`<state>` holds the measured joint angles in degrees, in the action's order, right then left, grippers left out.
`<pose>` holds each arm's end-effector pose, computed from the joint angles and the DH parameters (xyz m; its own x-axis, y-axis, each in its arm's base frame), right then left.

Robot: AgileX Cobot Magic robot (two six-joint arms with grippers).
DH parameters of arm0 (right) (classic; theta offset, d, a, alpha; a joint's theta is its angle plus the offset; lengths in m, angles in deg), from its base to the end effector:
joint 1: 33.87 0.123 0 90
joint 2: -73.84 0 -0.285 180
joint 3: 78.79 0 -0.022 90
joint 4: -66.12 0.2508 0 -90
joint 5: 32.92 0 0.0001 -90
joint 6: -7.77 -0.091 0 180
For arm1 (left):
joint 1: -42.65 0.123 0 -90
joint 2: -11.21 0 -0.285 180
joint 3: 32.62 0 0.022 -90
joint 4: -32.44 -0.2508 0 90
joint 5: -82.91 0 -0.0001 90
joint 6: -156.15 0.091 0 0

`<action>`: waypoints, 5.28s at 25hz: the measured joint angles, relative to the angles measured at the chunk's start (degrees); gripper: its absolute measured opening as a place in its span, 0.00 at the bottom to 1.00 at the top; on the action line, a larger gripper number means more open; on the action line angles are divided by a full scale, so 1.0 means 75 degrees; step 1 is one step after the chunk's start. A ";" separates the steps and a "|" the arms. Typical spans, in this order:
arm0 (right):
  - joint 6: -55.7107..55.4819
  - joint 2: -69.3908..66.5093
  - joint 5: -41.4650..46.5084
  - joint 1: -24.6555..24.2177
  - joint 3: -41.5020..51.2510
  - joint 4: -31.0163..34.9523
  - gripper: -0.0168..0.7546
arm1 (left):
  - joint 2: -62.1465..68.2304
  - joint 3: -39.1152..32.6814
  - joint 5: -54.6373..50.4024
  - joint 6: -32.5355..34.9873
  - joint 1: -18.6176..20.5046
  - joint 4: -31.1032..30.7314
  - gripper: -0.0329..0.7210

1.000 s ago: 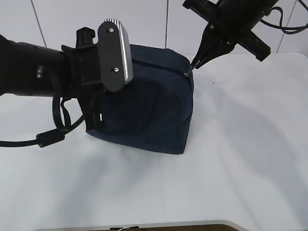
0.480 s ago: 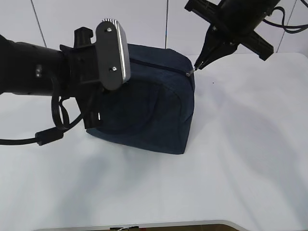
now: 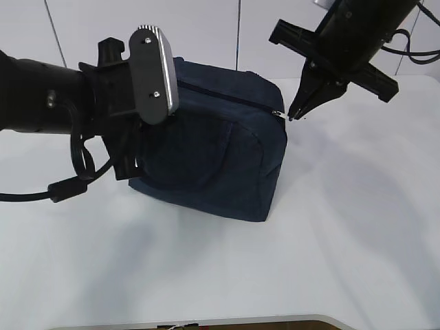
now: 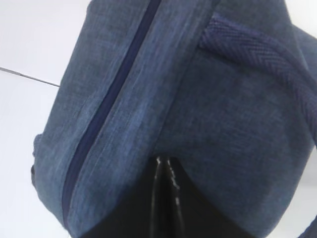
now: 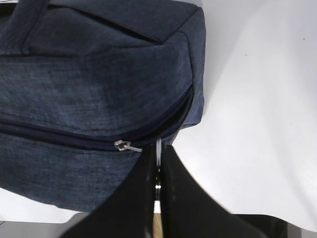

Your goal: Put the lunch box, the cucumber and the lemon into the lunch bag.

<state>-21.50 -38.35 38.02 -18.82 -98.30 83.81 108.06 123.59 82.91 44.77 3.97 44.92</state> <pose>0.3650 0.1252 0.3139 -0.9443 0.3181 -0.0841 0.2614 0.8806 0.3951 0.2648 -0.2120 0.2506 0.2973 0.8257 -0.4794 0.6786 0.1705 0.7145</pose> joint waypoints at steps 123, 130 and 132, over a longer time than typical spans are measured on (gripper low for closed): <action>0.2713 -0.0183 -0.0035 -0.0017 0.0016 -0.0561 0.03 | 0.1777 0.3034 -0.2718 0.2798 -0.0069 0.2411 0.08; 0.2713 -0.0183 -0.0035 -0.0017 0.0016 -0.0561 0.03 | 0.1744 0.3034 -0.3161 0.2798 -0.0069 0.2411 0.52; 0.2713 -0.0183 -0.0035 -0.0017 0.0016 -0.0561 0.03 | 0.1744 0.3034 -0.3166 0.2798 -0.0057 0.2379 0.56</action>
<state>-1.16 -39.72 37.76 -18.95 -98.18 79.60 121.14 146.35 59.17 65.76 3.55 62.76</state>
